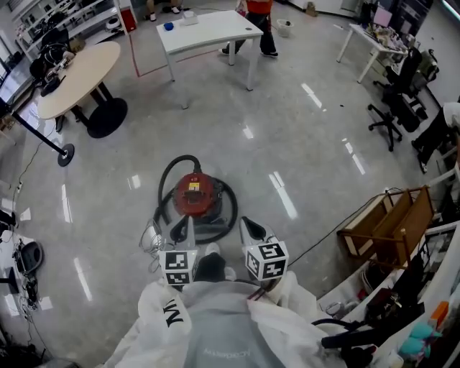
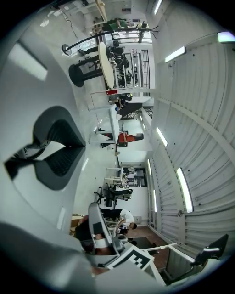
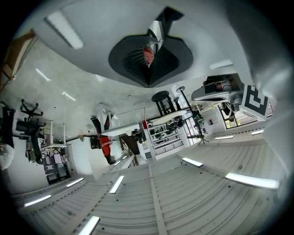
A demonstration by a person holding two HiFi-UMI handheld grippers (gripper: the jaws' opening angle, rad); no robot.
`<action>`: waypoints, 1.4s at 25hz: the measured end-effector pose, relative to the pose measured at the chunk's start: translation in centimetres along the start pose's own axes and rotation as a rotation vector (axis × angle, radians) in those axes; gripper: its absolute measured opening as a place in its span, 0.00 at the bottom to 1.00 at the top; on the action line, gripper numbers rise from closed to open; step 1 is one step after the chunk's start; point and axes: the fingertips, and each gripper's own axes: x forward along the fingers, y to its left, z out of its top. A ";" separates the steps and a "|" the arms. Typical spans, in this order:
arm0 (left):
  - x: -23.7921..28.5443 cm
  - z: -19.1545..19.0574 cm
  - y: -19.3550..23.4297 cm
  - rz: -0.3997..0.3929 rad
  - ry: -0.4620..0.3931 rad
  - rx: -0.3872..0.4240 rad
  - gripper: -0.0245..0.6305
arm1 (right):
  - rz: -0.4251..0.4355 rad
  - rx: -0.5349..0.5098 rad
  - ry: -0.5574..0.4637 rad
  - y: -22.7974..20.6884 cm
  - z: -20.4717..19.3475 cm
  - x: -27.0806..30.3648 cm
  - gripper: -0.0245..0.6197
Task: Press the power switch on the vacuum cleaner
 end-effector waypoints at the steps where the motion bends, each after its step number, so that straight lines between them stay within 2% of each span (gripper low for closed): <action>1: 0.3 -0.2 0.5 0.007 0.004 -0.004 0.04 | 0.004 -0.002 0.007 0.2 0.0 0.5 0.04; 14: 2.8 -2.1 3.4 0.023 0.068 -0.057 0.04 | 0.027 -0.006 0.083 0.7 -0.1 4.7 0.04; 35: 9.6 -0.4 8.8 0.001 0.095 -0.082 0.04 | 0.014 -0.014 0.121 0.0 4.4 12.5 0.04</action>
